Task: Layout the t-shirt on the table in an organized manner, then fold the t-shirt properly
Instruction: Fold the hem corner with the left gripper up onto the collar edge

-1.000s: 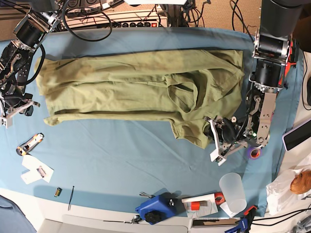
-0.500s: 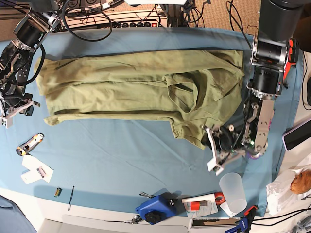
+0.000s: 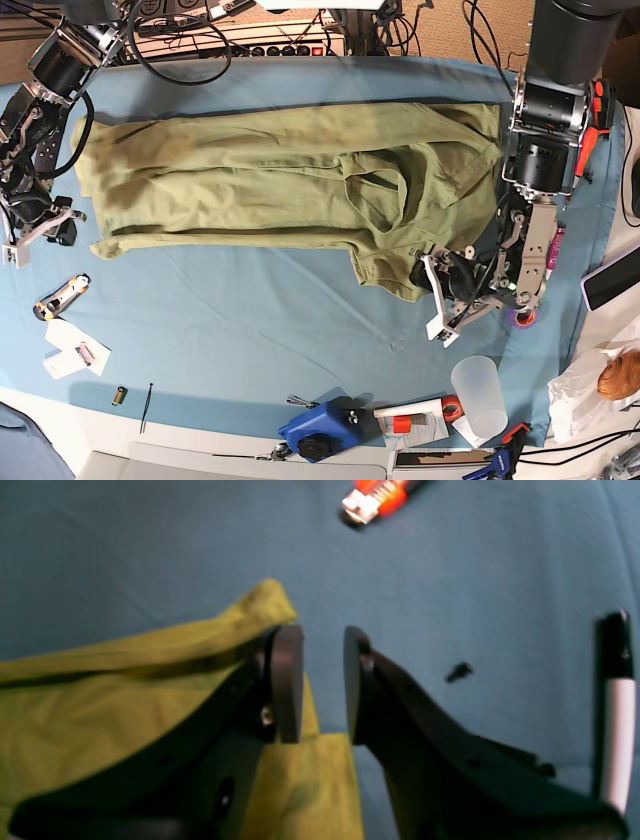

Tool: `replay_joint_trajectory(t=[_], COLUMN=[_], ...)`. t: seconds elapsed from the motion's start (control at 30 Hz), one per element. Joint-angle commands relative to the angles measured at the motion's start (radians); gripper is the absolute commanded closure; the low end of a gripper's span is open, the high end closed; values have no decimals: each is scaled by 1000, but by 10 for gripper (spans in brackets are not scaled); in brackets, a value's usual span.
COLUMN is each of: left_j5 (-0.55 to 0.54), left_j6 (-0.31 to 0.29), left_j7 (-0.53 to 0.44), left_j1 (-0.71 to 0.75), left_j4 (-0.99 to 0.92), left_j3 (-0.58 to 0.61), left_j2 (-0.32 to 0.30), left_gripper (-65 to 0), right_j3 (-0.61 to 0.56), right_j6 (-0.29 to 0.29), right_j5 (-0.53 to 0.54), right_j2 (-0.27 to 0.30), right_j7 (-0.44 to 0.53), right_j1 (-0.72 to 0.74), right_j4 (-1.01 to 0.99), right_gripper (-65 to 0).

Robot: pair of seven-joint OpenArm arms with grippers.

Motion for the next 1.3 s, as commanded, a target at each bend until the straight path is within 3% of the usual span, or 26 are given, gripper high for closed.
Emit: replay_joint_trajectory(t=[0.0, 0.07, 0.1, 0.17, 0.3, 0.5, 0.63, 0.7, 0.8, 0.97, 1.1, 1.2, 1.27], left_j5=[-11, -18, -18, -18, -94, -240, -290, -314, -342, -441, -560, -571, -571], left_j6=[0, 0, 0, 0, 68, 54, 40, 40, 13, -17, -98, -124, -137], left_j7=[-10, -9, -8, -5, 78, 296, 340, 367, 397, 418, 449, 454, 453], left_j1=[-32, -32, -32, -35, -56, -113, -109, -110, -109, -85, -14, 64, 124], left_j4=[12, 12, 13, 14, 32, 95, 118, 118, 120, 189, 346, 486, 560], left_j3=[-4, -4, -4, -4, -4, -4, -4, -4, -4, -4, -4, -5, -10], left_j2=[-3, -3, -3, -3, -3, -4, -3, -4, -9, -72, -140, -175, -190], left_gripper=[-164, -14, 0, 0, 0, 0, 0, 0, 0, 0, 0, 0, 0], right_j3=[4, 4, 4, 4, 4, 4, 4, 4, 4, 4, 4, 4, 4], right_j6=[10, 10, 10, 11, 11, 10, 11, 30, 37, 35, 36, 38, 69], right_j5=[19, 27, 27, 27, 27, 26, 13, 3, 5, 45, 93, 114, 113], right_j2=[27, 27, 27, 27, 27, 28, 29, 30, 40, 78, 95, 93, 95], right_j7=[7, -18, -23, -22, -10, -10, -10, -10, -24, -97, -96, -98, -105], right_j1=[16, 16, 16, 16, 16, 14, 14, 14, 14, 13, 14, 14, 14], right_j4=[18, 18, 18, 18, 18, 18, 18, 18, 18, 18, 18, 18, 18], right_gripper=[-149, -149, -149, -149, -149, -149, -153, -191, -243, -246, -246, -246, -245])
